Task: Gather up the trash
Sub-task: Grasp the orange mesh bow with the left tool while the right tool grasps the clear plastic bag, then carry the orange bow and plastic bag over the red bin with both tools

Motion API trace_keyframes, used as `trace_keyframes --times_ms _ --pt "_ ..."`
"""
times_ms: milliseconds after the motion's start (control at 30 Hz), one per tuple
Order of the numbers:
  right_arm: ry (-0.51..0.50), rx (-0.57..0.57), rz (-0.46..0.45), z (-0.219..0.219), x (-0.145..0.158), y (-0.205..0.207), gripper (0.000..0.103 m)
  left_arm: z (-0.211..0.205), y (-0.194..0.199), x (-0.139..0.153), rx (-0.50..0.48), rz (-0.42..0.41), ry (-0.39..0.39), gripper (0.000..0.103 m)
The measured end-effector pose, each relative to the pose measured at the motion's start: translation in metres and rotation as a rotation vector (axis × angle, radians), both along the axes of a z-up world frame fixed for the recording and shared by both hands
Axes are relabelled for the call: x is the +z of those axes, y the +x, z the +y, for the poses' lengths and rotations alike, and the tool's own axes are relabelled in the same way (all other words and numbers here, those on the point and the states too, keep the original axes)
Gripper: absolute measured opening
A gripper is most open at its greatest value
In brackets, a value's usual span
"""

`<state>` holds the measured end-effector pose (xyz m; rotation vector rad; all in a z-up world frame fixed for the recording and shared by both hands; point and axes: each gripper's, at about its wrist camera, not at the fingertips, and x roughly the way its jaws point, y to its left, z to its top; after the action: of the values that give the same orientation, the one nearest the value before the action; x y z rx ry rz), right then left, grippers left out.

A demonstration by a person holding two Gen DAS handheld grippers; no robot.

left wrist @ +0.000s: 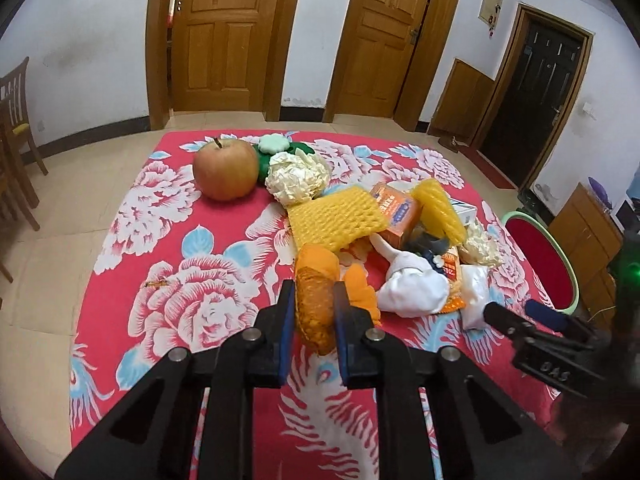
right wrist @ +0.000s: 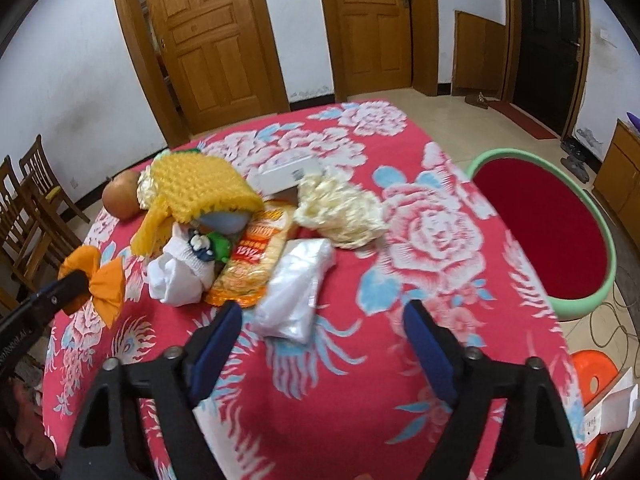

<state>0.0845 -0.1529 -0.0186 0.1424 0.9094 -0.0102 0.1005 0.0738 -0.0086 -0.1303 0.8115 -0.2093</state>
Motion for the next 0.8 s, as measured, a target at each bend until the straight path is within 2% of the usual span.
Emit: trace_keyframes --times_ms 67,133,233,333,567,800 --pt "-0.004 0.003 0.018 0.005 -0.005 0.003 0.066 0.001 0.003 -0.003 -0.019 0.011 -0.017 0.017" --pt "0.002 0.004 0.024 0.008 -0.009 0.005 0.063 -0.001 0.004 -0.006 -0.038 0.016 -0.023 0.017" --pt "0.006 0.01 0.022 0.011 -0.01 0.007 0.053 -0.005 0.005 -0.009 -0.052 0.02 -0.025 0.017" --pt "0.004 0.032 0.026 0.015 -0.012 0.009 0.038 -0.007 0.003 -0.008 -0.046 0.014 -0.022 0.017" --pt "0.037 0.063 0.029 0.009 -0.01 0.002 0.034 -0.011 -0.005 -0.005 -0.008 0.003 -0.01 0.017" --pt "0.049 0.073 -0.016 -0.004 0.007 -0.019 0.033 -0.022 -0.02 0.008 0.002 -0.021 -0.01 0.017"
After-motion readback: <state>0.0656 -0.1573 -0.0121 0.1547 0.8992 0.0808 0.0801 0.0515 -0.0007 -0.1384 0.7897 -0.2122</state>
